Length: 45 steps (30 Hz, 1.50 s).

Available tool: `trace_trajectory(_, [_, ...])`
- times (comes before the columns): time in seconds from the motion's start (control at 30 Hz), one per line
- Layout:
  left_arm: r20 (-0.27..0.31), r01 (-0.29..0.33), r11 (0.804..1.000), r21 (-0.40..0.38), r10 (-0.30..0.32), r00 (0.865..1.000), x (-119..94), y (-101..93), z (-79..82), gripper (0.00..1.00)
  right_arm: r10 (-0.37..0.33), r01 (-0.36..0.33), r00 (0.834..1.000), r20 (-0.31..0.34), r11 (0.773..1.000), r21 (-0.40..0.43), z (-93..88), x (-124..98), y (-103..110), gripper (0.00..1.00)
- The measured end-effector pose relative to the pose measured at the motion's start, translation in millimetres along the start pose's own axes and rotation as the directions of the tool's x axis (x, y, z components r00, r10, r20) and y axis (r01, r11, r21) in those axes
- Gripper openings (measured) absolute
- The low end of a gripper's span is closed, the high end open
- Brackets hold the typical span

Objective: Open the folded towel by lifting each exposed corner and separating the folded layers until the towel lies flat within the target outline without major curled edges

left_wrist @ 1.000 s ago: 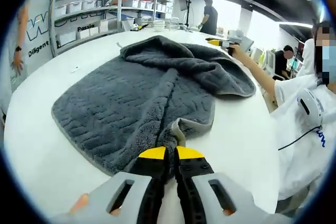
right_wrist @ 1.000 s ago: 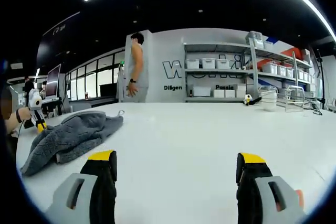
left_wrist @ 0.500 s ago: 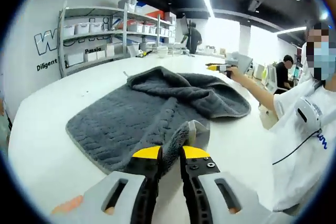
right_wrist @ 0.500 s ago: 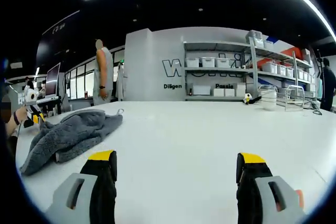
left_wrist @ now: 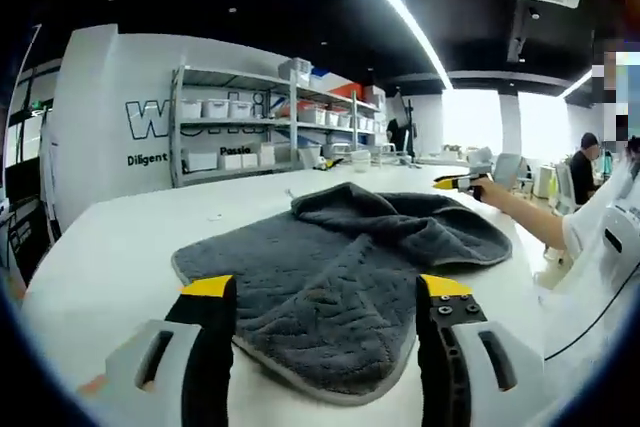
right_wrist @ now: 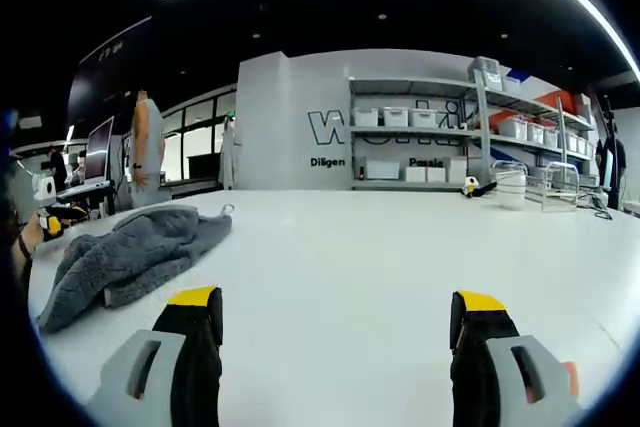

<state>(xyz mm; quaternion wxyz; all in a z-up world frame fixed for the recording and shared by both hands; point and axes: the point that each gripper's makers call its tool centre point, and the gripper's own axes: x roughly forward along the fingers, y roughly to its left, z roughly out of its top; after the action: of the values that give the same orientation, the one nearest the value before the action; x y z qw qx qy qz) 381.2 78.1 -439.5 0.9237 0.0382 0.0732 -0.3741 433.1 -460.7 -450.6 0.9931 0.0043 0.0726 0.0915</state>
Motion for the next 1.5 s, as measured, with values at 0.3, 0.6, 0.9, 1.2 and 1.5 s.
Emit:
trace_trajectory(0.3, [0.098,-0.097,0.994,-0.049,0.101,0.990,-10.5,-9.6,7.4,0.99,0.010,-0.010,1.000,-0.003,1.000,-0.006,-0.4,0.3,3.4,0.97])
trace_trajectory(0.6, [0.065,-0.177,0.984,-0.011,0.177,0.982,-11.3,-1.9,-7.3,0.99,0.030,-0.031,1.000,-0.006,0.998,-0.046,2.3,4.0,12.8,0.96])
trace_trajectory(0.9, [0.049,-0.211,0.977,0.007,0.210,0.976,-8.2,3.8,-12.6,0.99,0.176,-0.175,0.984,-0.011,0.968,-0.180,22.3,8.1,85.7,0.94])
trace_trajectory(1.2, [0.066,-0.179,0.984,-0.004,0.179,0.982,-10.4,-1.7,-12.9,0.99,0.374,-0.366,0.926,-0.041,0.868,-0.337,59.1,11.2,220.1,0.82])
trace_trajectory(1.5, [0.082,-0.185,0.983,-0.008,0.185,0.979,-12.1,-1.5,-10.7,0.99,0.471,-0.452,0.878,-0.088,0.754,-0.477,67.8,26.5,312.3,0.65])
